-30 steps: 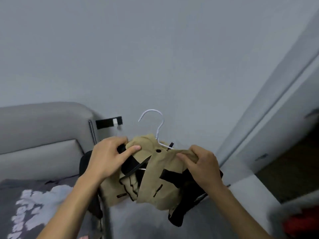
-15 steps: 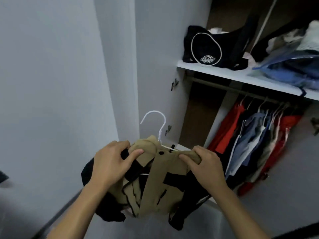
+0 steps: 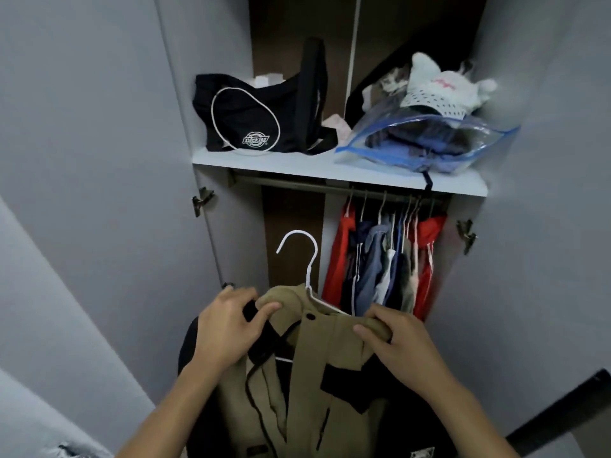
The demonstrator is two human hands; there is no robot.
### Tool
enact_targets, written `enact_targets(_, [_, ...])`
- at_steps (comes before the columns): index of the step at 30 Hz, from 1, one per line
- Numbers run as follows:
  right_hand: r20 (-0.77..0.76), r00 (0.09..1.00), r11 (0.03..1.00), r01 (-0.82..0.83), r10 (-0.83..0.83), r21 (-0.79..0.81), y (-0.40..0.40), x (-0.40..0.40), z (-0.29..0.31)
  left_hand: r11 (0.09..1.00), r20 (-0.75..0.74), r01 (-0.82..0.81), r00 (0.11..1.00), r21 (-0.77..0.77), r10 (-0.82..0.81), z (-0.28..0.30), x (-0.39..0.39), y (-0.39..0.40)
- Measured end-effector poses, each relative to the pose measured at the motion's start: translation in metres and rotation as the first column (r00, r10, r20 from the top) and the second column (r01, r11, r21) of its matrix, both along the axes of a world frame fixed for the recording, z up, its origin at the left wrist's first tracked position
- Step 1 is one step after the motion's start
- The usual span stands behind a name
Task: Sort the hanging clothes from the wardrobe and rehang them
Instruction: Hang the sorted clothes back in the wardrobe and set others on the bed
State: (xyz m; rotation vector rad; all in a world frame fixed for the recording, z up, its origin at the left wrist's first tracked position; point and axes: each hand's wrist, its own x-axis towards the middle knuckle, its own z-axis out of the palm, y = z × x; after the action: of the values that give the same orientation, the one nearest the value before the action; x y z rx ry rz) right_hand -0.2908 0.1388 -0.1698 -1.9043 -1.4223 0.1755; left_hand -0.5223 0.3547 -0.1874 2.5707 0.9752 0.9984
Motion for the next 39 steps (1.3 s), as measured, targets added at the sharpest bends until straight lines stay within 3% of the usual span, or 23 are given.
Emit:
enact_targets(8, [-0.106, 0.994, 0.995, -0.021, 0.011, -0.093, 0.048, 0.048, -0.004, 0.982, -0.028, 0.184, 0.983, 0.032, -0.183, -0.016, 0.095, 0.099])
enact_targets(11, [-0.149, 0.987, 0.996, 0.054, -0.065, -0.077, 0.08, 0.054, -0.012, 0.968, -0.039, 0.247, 0.969, 0.033, -0.246, -0.02, 0.129, 0.145])
enact_targets(16, [-0.362, 0.91, 0.969, 0.241, -0.204, 0.058, 0.14, 0.047, -0.029, 0.964, -0.021, 0.267, 0.963, -0.016, -0.267, -0.027, 0.172, 0.201])
enact_targets(24, [-0.221, 0.94, 0.953, 0.287, -0.261, 0.098, 0.197, 0.042, -0.039, 0.869, 0.109, 0.396, 0.918, -0.296, -0.381, -0.03, 0.191, 0.207])
enact_targets(29, [-0.226, 0.937, 0.943, 0.303, -0.268, 0.137, 0.219, 0.035, -0.053, 0.896, -0.013, 0.319, 0.941, -0.308, -0.339, -0.026, 0.193, 0.215])
enact_targets(39, [-0.184, 0.869, 0.869, 0.482, -0.459, 0.113, 0.27, 0.074, -0.065, 0.851, -0.026, 0.322, 0.931, -0.415, -0.365, -0.041, 0.268, 0.258])
